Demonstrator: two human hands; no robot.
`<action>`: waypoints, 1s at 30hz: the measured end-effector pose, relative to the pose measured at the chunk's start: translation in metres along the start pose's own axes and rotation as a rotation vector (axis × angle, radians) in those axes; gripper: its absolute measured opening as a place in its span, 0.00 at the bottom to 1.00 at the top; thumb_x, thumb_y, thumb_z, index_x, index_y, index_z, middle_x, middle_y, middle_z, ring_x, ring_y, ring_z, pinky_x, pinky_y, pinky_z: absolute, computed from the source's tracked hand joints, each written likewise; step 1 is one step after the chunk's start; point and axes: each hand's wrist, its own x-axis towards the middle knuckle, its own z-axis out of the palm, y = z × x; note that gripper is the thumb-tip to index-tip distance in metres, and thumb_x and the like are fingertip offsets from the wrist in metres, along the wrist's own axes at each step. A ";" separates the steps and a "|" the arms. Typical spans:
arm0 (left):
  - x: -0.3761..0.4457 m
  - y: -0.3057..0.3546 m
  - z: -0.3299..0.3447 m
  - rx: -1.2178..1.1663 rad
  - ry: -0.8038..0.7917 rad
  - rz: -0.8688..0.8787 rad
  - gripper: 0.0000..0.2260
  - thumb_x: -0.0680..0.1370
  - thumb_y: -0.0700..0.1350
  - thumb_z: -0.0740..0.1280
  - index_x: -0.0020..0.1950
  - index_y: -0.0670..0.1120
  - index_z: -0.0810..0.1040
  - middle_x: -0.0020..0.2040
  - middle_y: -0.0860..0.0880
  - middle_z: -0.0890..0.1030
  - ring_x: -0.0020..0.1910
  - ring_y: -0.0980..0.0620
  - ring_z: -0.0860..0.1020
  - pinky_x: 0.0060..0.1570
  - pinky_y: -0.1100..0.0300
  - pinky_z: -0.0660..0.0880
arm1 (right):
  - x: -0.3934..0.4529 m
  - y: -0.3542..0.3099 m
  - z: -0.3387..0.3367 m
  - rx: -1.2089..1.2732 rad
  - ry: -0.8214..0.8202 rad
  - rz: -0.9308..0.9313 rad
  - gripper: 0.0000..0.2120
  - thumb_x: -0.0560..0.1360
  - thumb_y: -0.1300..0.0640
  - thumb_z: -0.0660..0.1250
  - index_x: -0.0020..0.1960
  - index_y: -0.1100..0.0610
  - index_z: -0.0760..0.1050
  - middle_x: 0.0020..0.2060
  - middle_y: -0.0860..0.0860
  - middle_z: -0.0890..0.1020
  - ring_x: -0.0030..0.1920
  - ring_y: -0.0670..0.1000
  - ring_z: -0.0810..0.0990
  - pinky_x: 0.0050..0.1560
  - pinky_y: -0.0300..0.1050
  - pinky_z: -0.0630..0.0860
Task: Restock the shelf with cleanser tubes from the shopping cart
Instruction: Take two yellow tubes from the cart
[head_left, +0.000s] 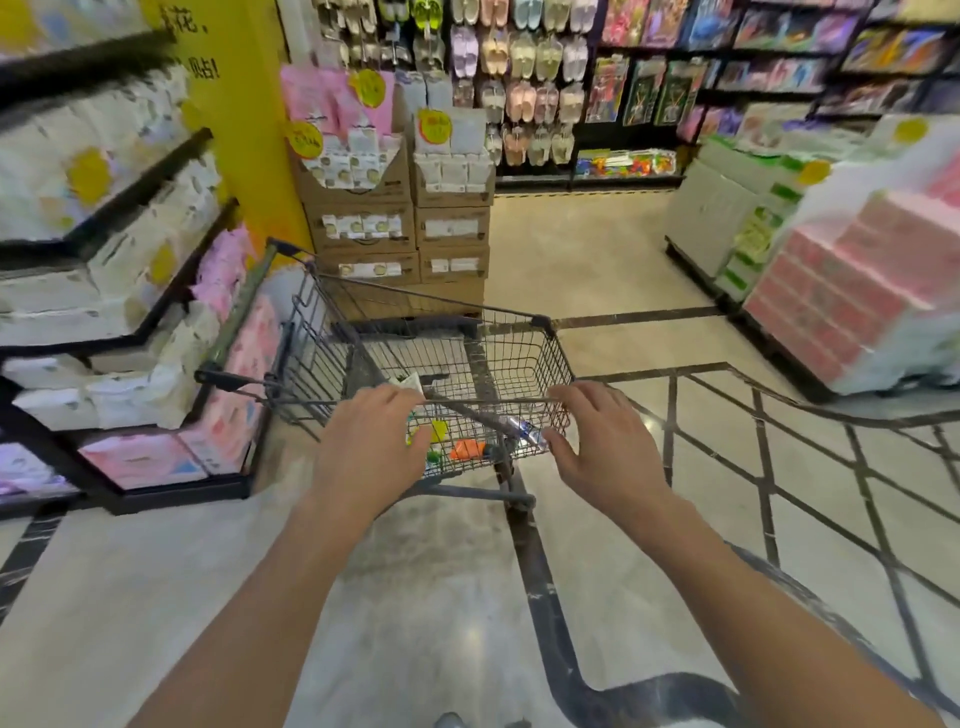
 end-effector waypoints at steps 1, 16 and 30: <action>0.015 -0.007 0.005 0.002 -0.008 -0.005 0.18 0.80 0.52 0.64 0.68 0.49 0.75 0.63 0.50 0.79 0.62 0.48 0.75 0.63 0.50 0.71 | 0.016 -0.001 0.007 -0.004 -0.008 -0.001 0.21 0.77 0.49 0.68 0.68 0.53 0.73 0.63 0.51 0.77 0.64 0.54 0.74 0.64 0.52 0.73; 0.173 -0.104 0.074 0.059 -0.173 -0.141 0.18 0.79 0.45 0.66 0.69 0.50 0.74 0.63 0.50 0.79 0.62 0.48 0.75 0.62 0.51 0.71 | 0.199 0.001 0.145 0.096 -0.212 -0.001 0.19 0.76 0.51 0.68 0.65 0.56 0.75 0.61 0.54 0.78 0.61 0.59 0.75 0.59 0.55 0.75; 0.328 -0.142 0.212 0.073 -0.485 -0.299 0.16 0.78 0.47 0.66 0.66 0.49 0.76 0.60 0.47 0.80 0.58 0.44 0.77 0.57 0.49 0.75 | 0.372 0.063 0.319 0.248 -0.562 0.123 0.20 0.77 0.51 0.68 0.66 0.58 0.74 0.62 0.57 0.79 0.63 0.60 0.75 0.59 0.54 0.73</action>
